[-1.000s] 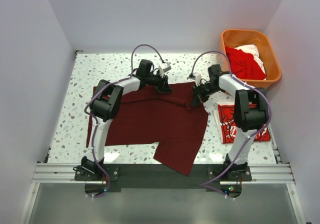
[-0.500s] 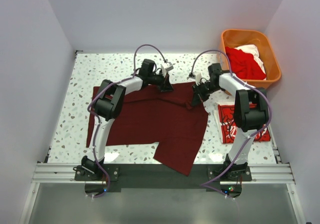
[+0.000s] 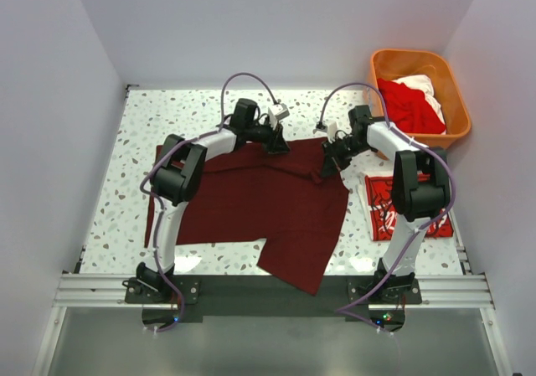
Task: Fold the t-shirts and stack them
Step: Fold the tshirt
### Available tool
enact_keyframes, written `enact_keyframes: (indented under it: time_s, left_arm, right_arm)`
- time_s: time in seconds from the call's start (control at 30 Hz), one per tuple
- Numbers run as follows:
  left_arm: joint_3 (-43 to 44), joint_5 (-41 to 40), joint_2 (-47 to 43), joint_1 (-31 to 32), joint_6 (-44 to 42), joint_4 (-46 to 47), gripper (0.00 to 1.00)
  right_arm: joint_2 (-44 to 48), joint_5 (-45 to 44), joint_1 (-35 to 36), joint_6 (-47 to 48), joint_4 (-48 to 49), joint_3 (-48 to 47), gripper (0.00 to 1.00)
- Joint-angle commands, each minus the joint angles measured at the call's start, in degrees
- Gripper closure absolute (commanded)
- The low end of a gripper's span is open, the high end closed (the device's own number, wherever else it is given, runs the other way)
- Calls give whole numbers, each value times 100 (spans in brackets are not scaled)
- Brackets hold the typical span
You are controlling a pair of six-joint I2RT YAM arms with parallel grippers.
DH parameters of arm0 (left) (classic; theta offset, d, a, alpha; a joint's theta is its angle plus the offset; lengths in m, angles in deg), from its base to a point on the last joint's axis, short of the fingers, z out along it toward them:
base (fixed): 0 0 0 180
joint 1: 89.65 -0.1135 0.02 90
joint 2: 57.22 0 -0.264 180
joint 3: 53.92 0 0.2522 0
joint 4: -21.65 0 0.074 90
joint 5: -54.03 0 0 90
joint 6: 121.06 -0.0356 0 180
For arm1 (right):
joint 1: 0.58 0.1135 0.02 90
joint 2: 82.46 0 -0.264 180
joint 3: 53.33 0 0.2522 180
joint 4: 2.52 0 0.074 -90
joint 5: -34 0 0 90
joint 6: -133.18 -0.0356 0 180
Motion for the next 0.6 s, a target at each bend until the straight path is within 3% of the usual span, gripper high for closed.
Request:
enact_keyframes:
  time_s: [0.0,0.23,0.57]
  left_arm:
    - [96,-321,-279,27,-90,212,72]
    - [430,-224,55,27,-107,-262,62]
    - [729,-128,433,36,24,-746,62]
  right_arm:
    - [164,68,5,133,16,-120,100]
    - [147,60,5,151,25,-120,100]
    - [129,60,5,142,16,-138,100]
